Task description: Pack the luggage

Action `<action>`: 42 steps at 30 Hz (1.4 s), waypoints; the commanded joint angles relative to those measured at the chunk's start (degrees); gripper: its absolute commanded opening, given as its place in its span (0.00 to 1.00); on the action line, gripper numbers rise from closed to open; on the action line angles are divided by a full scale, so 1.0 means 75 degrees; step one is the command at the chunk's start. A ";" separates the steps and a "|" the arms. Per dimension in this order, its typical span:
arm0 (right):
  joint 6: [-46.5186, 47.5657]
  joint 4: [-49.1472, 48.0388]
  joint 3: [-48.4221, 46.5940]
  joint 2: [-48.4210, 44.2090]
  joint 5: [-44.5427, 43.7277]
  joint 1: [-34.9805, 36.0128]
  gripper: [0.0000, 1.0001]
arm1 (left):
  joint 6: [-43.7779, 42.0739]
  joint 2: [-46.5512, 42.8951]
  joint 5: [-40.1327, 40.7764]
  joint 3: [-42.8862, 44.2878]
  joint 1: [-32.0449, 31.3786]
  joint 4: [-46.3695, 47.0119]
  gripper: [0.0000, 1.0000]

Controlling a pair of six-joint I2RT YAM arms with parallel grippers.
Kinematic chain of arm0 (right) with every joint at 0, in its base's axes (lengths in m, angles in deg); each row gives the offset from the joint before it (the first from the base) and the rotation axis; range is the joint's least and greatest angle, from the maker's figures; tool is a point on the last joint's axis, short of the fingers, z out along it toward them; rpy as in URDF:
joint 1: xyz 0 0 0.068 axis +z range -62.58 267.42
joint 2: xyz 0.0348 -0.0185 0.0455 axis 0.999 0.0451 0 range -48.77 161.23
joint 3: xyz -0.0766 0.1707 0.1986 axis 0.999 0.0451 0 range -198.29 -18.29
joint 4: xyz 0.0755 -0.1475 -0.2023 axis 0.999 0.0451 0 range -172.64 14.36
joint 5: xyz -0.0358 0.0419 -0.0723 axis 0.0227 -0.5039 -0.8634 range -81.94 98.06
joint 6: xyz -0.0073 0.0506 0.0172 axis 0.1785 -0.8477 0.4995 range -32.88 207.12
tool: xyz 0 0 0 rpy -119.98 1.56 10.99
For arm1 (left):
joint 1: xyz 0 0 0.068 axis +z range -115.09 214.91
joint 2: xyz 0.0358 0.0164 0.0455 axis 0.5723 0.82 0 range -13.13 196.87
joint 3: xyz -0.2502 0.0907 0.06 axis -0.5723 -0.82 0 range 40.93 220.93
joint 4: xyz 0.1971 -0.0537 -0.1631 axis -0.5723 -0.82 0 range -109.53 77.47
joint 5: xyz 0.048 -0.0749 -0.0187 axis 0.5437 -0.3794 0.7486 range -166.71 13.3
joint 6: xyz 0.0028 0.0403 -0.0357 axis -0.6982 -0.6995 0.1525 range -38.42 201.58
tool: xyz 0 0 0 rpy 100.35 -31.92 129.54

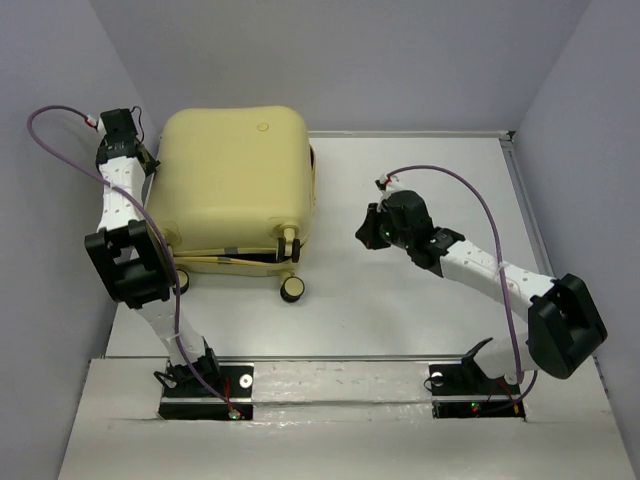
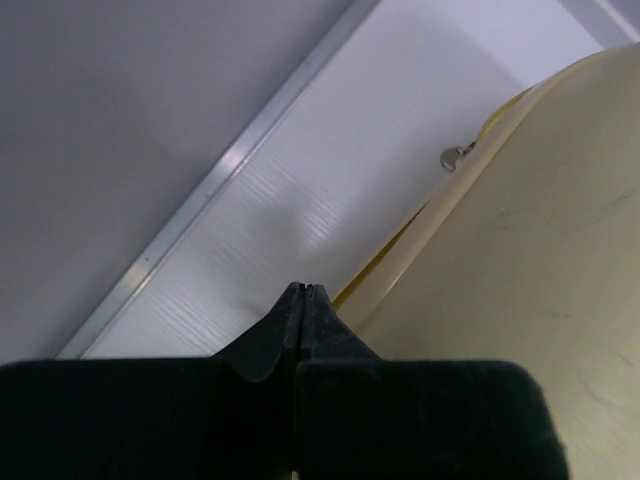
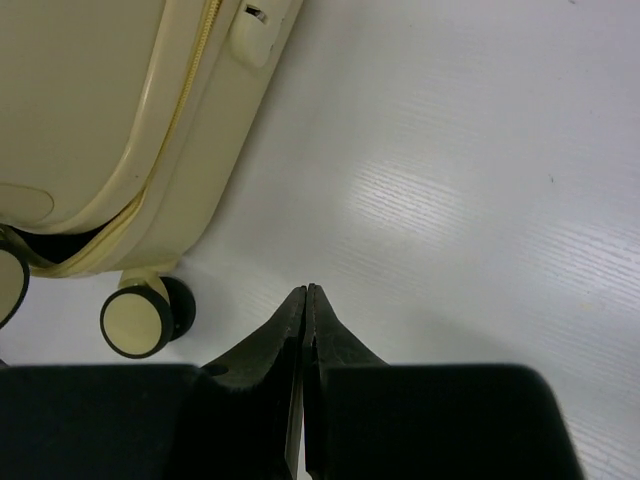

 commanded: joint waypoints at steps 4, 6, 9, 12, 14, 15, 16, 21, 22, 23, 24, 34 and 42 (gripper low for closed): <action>0.0210 -0.0362 0.0155 -0.0270 -0.0029 -0.0020 0.07 | 0.0706 0.0273 -0.3308 -0.1527 0.0184 0.0474 0.06; 0.0222 -0.0362 0.0202 -0.0247 -0.0124 -0.0020 0.07 | 0.1058 0.0167 -0.3695 -0.2241 0.0172 0.1259 0.06; 0.0350 -0.0188 0.0132 -0.0049 -0.0615 -0.0241 0.07 | 0.1223 -0.0066 -0.4234 -0.3238 0.0056 0.1880 0.06; 0.0269 0.0036 0.0166 0.0081 0.0048 -0.1388 0.07 | 0.1211 -0.0839 -0.4880 -0.4667 -0.0249 0.2467 0.06; 0.0175 -0.0022 0.0214 0.0105 0.0589 -0.1962 0.07 | 0.1537 -0.1644 -0.5080 -0.5475 -0.0448 0.3333 0.06; 0.0198 -0.0011 0.0179 0.0116 0.0556 -0.1965 0.07 | 0.1853 -0.1858 -0.5220 -0.6083 -0.0530 0.3557 0.06; 0.0221 0.0001 0.0051 0.0163 0.0498 -0.2047 0.07 | 0.1937 -0.2232 -0.5407 -0.6286 -0.0740 0.3791 0.06; 0.0093 0.0246 -0.0687 0.0853 0.0766 -0.2491 0.10 | 0.2278 -0.3569 -0.5270 -0.7761 -0.1501 0.4426 0.06; 0.0070 0.0235 -0.0805 0.0994 0.0860 -0.2493 0.10 | 0.2278 -0.3861 -0.5175 -0.7939 -0.1631 0.4438 0.06; 0.0127 0.0235 -0.0933 0.1169 0.1093 -0.2562 0.10 | 0.2255 -0.4467 -0.5070 -0.8103 -0.1748 0.4426 0.06; 0.0232 0.0328 -0.1306 0.1600 0.1257 -0.2563 0.11 | 0.2254 -0.4752 -0.4895 -0.8418 -0.1924 0.4391 0.06; 0.0152 0.0060 -0.3580 0.3956 0.3542 -0.2493 0.12 | 0.2313 -0.7367 -0.4483 -0.9791 -0.2335 0.3934 0.06; -0.0283 0.1883 -0.8618 0.6524 0.4507 -0.2071 0.12 | 0.2934 -0.8633 -0.4143 -1.0284 -0.3226 0.3875 0.06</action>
